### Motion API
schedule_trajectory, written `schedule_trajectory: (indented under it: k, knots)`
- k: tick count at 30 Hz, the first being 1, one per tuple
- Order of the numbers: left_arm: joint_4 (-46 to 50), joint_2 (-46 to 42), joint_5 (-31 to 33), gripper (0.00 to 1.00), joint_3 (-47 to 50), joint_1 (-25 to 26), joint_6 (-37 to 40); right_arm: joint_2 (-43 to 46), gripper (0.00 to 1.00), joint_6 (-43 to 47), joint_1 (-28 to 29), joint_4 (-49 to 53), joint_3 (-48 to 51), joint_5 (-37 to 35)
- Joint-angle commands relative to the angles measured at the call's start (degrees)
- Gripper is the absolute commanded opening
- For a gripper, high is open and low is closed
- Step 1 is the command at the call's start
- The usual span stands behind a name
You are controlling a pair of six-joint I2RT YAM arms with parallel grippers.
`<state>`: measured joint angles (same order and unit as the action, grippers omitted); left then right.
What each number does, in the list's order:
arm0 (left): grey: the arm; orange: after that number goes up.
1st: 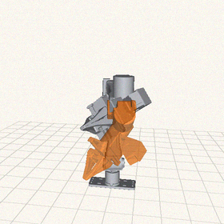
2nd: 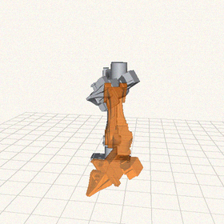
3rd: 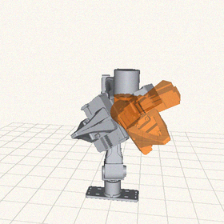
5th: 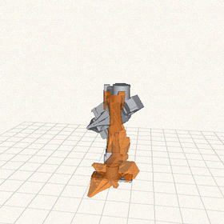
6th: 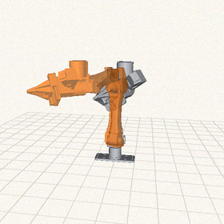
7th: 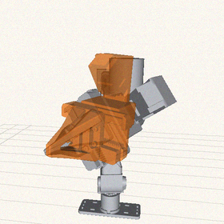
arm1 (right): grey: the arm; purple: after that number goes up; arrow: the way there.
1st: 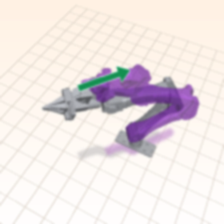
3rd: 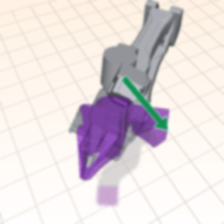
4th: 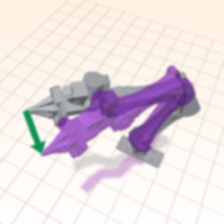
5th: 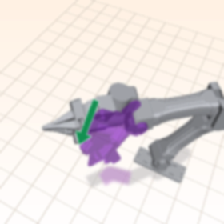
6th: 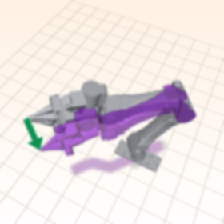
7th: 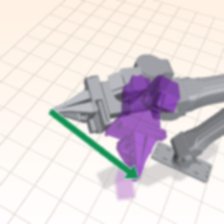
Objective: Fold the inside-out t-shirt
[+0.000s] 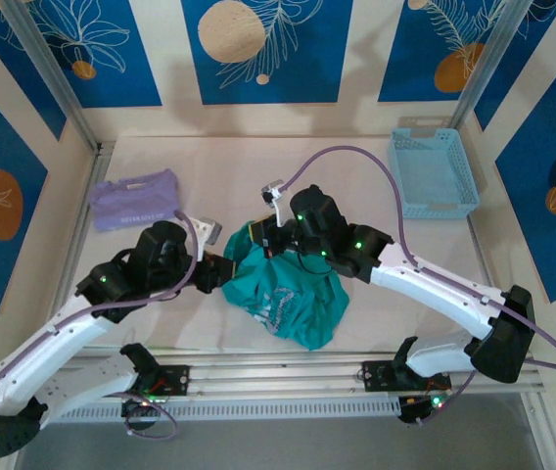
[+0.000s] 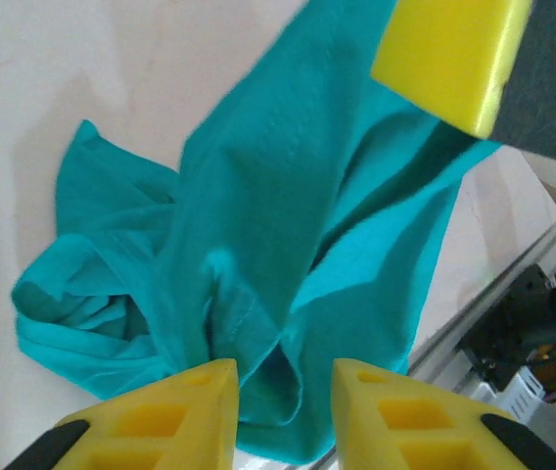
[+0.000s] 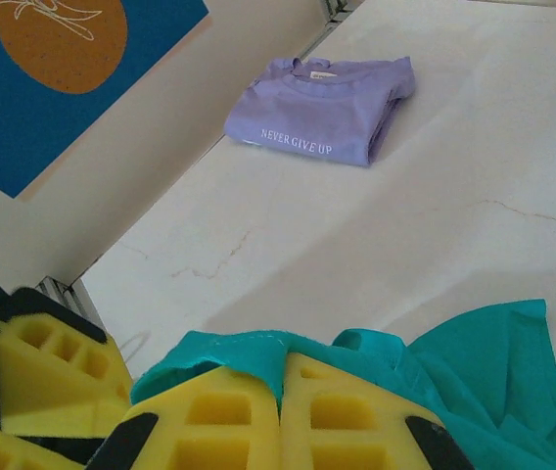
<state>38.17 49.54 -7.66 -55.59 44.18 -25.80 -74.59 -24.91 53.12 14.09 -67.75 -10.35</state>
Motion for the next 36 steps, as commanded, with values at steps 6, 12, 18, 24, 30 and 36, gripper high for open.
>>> schedule_trajectory:
  k: [6, 12, 18, 24, 30, 36]
  knots:
    - [0.6, 2.7, 5.4, 0.29, -2.0, 0.5, 2.8, 1.1, 0.00, -0.3, -0.5, -2.2, 0.0, -0.4]
    - [1.5, 5.5, 7.0, 0.34, -3.5, 0.5, 5.5, 1.9, 0.00, 0.1, -0.6, -2.0, 0.5, -0.4]
    - [1.7, 7.2, 9.4, 0.37, -4.4, 0.5, 7.3, 2.3, 0.00, 0.3, -0.7, -2.0, 0.9, -0.1]
    - [1.0, 9.2, 10.8, 0.33, -5.8, 0.5, 9.1, 2.3, 0.00, 0.4, -0.7, -2.2, 0.9, 0.5]
    - [0.4, 11.4, 12.6, 0.24, -7.3, 0.4, 11.2, 2.6, 0.00, 0.5, -0.7, -2.4, 1.2, 0.6]
    - [-0.6, 11.6, 14.7, 0.00, -7.4, 0.4, 12.7, 3.2, 0.00, 1.0, -0.9, -2.1, 1.7, -0.3]
